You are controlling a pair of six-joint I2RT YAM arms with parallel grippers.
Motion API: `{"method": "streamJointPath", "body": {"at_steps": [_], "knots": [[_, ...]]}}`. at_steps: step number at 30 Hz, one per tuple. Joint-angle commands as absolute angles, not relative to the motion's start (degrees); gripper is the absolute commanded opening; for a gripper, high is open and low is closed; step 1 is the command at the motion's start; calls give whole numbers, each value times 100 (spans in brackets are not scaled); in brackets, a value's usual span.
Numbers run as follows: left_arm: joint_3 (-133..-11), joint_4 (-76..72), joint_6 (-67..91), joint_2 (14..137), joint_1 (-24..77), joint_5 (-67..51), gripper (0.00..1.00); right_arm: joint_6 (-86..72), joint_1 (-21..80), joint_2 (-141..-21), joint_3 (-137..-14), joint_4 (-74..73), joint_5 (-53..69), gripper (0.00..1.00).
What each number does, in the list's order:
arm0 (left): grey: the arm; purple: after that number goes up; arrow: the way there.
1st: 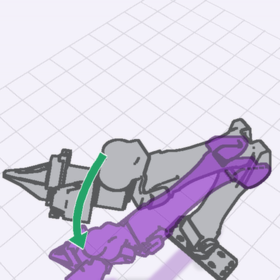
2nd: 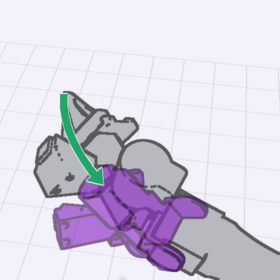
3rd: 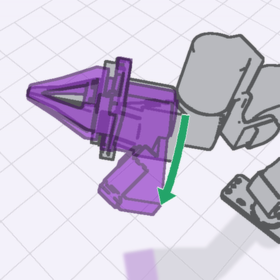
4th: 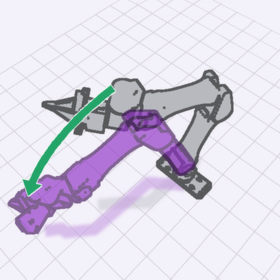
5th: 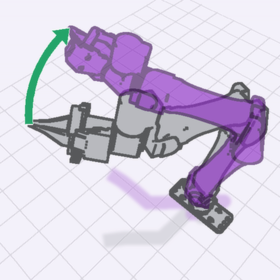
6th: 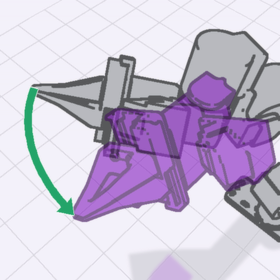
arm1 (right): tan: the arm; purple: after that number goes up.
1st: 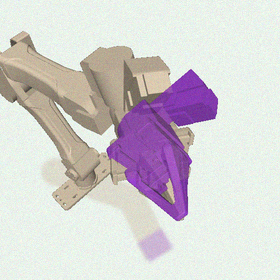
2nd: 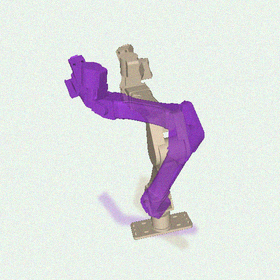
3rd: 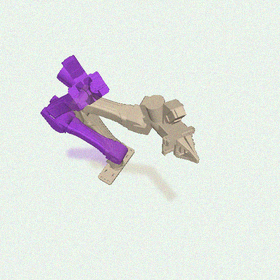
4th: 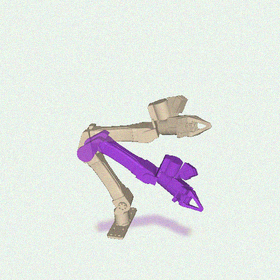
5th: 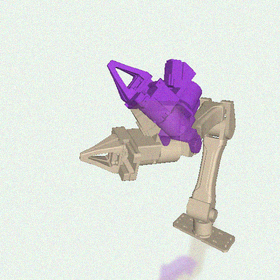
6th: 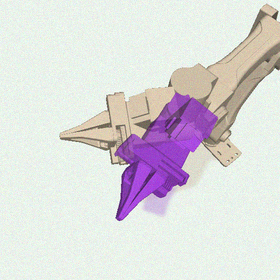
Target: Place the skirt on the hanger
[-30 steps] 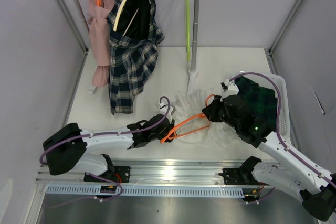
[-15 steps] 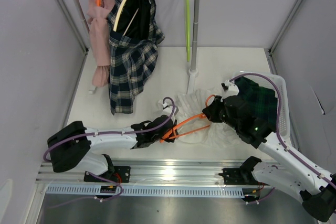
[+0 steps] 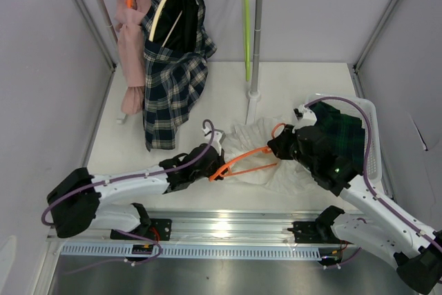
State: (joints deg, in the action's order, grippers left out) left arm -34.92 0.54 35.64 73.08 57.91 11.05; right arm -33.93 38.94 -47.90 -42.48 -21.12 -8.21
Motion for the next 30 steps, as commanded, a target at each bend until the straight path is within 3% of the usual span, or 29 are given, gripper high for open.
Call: {"method": "streamJointPath", "body": {"at_steps": [1, 14, 30], "knots": [[-3472, 351, 3358, 6699, 5511, 669, 0, -3375, 3858, -4720, -4166, -1890, -1186, 0], [-3612, 1493, 3156, 5468, 4905, -211, 0, -3191, 3876, -4966, -4315, -1863, -2908, 0], [-4518, 3058, 2734, 5089, 4536, -413, 0, -2778, 4913, -5476, -4553, -1872, -4842, 0]]}}
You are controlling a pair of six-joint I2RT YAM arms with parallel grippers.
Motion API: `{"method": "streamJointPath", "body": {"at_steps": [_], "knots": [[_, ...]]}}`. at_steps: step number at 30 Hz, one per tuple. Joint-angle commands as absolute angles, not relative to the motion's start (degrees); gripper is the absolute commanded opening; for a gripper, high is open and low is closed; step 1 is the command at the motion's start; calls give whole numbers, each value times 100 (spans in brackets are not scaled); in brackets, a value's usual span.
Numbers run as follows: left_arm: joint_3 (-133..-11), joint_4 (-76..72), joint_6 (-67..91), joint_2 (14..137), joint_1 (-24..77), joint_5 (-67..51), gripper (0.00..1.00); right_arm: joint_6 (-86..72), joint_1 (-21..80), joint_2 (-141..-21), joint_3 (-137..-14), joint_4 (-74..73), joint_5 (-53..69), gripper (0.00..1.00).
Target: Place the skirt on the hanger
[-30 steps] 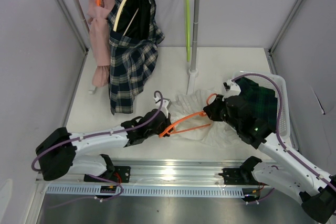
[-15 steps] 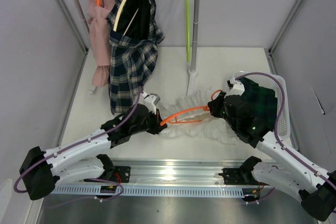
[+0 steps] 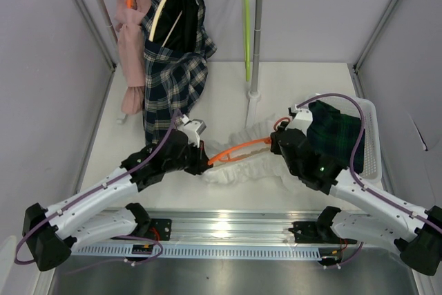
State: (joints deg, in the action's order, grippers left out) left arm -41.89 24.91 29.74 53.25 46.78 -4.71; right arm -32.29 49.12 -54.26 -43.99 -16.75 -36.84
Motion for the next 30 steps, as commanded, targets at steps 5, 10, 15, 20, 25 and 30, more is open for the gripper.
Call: {"method": "streamJointPath", "body": {"at_steps": [5, 10, 15, 20, 25, 30], "knots": [[-4509, 3383, 2567, 4861, 4255, -413, 0, -2628, 4957, -5502, -4570, -1889, -5071, 0], [-4755, 3630, 2373, 4869, 4219, -465, 0, -2549, 5071, -5546, -4605, -1925, -5326, 0], [-4816, 3700, 2224, 5009, 4219, -694, 0, -2733, 5106, -5669, -4825, -2048, -5353, 0], [-4466, 3621, 2180, 5036, 4219, -712, 0, -2865, 5071, -5713, -5062, -2039, -5115, 0], [-4518, 3630, 2153, 5133, 4245, -756, 0, -3006, 4984, -5704, -5133, -2162, -4922, 0], [-4526, 3639, 2162, 5150, 4377, -730, 0, -3207, 4808, -5686, -5185, -2372, -4887, 0]]}}
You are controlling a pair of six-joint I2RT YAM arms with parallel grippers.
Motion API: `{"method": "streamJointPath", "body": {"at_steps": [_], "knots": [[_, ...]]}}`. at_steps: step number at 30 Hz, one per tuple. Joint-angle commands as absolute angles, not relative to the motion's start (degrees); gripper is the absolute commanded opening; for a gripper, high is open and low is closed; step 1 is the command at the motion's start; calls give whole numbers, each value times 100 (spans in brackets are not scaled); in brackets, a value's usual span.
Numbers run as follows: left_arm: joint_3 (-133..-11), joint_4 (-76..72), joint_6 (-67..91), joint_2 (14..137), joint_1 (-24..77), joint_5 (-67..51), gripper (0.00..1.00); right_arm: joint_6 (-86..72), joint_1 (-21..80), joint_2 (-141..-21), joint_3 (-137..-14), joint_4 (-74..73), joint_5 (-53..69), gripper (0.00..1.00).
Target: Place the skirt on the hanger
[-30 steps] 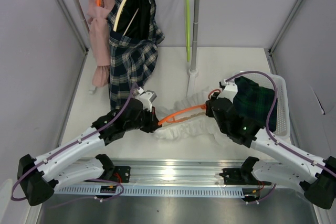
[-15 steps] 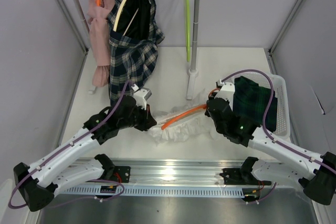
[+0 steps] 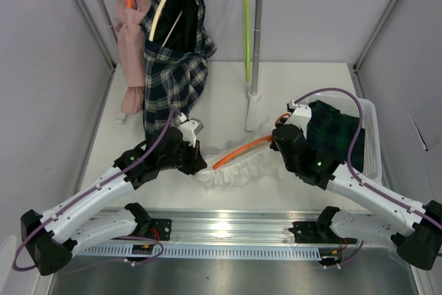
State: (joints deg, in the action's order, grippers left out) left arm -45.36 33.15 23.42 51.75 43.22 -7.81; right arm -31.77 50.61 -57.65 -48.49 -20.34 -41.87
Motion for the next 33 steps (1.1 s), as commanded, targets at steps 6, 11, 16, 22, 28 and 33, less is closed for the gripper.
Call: {"method": "streamJointPath", "body": {"at_steps": [6, 11, 16, 22, 28, 33], "knots": [[-4728, 3683, 2285, 5115, 4702, -615, 0, -3331, 4702, -5827, -5282, -2513, -4930, 0], [-4878, 3823, 2311, 5142, 4816, -449, 0, -3332, 4728, -5976, -5423, -2496, -4948, 0], [-5264, 3955, 2268, 5194, 4834, -501, 0, -3427, 4755, -6055, -5449, -2593, -5107, 0], [-5501, 4087, 2180, 5238, 4851, -501, 0, -3498, 4772, -6170, -5572, -2707, -5256, 0], [-5862, 4078, 2171, 5431, 4878, -536, 0, -3296, 5325, -6310, -5695, -2619, -5888, 0], [-6423, 4043, 2127, 5940, 5035, -545, 0, -3279, 5747, -6346, -5792, -2514, -6125, 0]]}}
